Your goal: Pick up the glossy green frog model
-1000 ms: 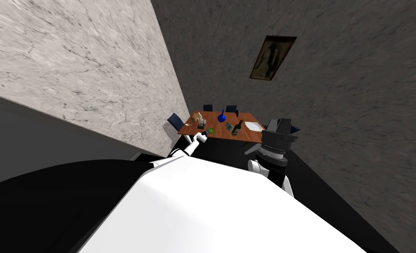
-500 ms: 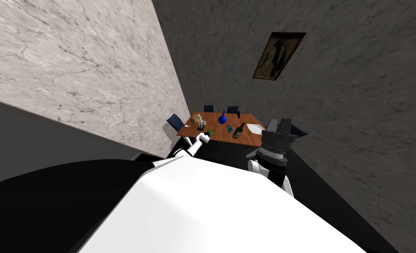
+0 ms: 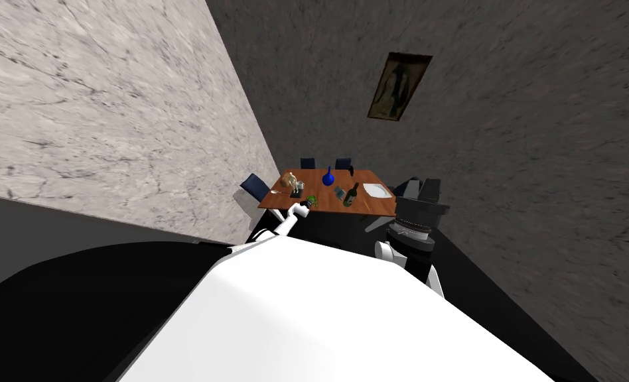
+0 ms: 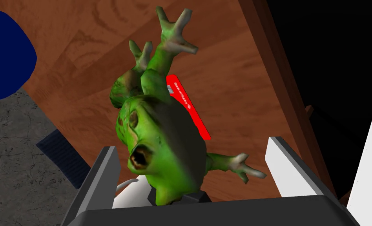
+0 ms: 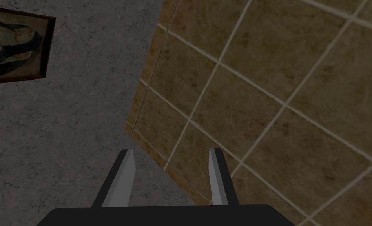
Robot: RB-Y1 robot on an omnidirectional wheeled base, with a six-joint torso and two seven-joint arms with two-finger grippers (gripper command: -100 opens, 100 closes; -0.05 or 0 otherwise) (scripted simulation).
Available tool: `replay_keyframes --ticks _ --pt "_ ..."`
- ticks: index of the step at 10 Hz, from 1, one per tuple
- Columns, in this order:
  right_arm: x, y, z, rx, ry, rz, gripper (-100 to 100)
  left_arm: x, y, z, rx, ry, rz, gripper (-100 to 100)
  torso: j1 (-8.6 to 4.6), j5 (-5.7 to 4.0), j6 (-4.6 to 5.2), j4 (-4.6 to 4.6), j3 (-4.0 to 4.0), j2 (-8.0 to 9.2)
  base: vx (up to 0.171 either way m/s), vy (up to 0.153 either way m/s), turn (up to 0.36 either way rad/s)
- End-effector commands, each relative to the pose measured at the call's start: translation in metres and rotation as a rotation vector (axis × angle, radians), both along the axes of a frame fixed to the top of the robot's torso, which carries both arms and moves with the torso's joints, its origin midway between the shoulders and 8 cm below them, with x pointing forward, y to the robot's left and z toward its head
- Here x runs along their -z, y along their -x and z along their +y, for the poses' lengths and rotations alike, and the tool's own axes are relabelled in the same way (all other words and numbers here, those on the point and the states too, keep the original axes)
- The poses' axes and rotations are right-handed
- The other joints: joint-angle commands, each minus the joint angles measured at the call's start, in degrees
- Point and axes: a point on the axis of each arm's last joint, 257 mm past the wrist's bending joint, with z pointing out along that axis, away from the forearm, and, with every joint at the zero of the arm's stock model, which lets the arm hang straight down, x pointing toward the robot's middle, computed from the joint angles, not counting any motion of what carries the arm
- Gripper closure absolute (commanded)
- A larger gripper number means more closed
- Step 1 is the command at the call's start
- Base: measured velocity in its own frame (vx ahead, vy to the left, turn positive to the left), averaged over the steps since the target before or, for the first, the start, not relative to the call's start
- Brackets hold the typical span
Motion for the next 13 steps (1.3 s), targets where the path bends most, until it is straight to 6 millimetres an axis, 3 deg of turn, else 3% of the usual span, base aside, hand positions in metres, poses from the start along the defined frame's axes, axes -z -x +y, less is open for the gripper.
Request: replay_keyframes --ticks 1,2,3,4,5,6,8,9,11,12,13 --pt "0.000 0.000 0.000 0.000 0.000 0.000 0 0.009 0.011 0.040 -0.049 0.006 0.001 -100 0.00 0.00 0.00 0.00 0.00 0.00 0.013 -0.107 -0.346" --pt "0.000 0.000 0.000 0.000 0.000 0.000 0 0.013 0.015 0.053 -0.067 0.015 0.013 -100 0.03 0.08 0.05 -0.19 -0.14 -0.09 0.008 -0.085 -0.152" --pt "0.000 0.000 0.000 0.000 0.000 0.000 0 0.019 0.029 0.084 -0.102 0.009 0.011 -100 0.10 0.10 0.01 -0.25 -0.21 -0.17 0.018 -0.111 -0.310" --pt "0.000 0.000 0.000 0.000 0.000 0.000 0 0.019 0.030 0.096 -0.116 0.014 0.016 -100 0.09 0.14 0.05 -0.37 -0.34 -0.30 0.014 -0.083 -0.125" --pt "0.000 0.000 0.000 0.000 0.000 0.000 0 0.019 0.030 0.095 -0.118 0.020 0.017 -100 0.25 0.17 -0.06 -0.47 -0.44 -0.41 0.004 -0.033 0.025" --pt "0.000 0.000 0.000 0.000 0.000 0.000 0 0.017 0.038 0.127 -0.153 0.019 0.003 -100 0.49 0.21 -0.14 -0.51 -0.47 -0.42 0.007 -0.076 -0.315" --pt "0.000 0.000 0.000 0.000 0.000 0.000 0 0.022 0.047 0.136 -0.165 0.020 0.017 -100 0.48 0.21 -0.14 -0.52 -0.49 -0.45 0.007 -0.045 -0.063" --pt "0.000 0.000 0.000 0.000 0.000 0.000 0 0.015 0.053 0.170 -0.200 0.019 -0.003 -100 0.59 0.23 -0.19 -0.55 -0.49 -0.43 0.018 -0.071 -0.315" --pt "0.000 0.000 0.000 0.000 0.000 0.000 0 0.021 0.063 0.177 -0.210 0.017 0.014 -100 0.53 0.22 -0.20 -0.59 -0.54 -0.48 0.015 -0.058 -0.062" --pt "0.000 0.000 0.000 0.000 0.000 0.000 0 0.015 0.074 0.208 -0.243 0.012 -0.002 -100 0.65 0.25 -0.25 -0.62 -0.55 -0.49 0.025 -0.082 -0.291" --pt "0.000 0.000 0.000 0.000 0.000 0.000 0 0.018 0.081 0.215 -0.251 0.010 0.007 -100 0.62 0.27 -0.22 -0.66 -0.60 -0.55 0.019 -0.076 -0.179"
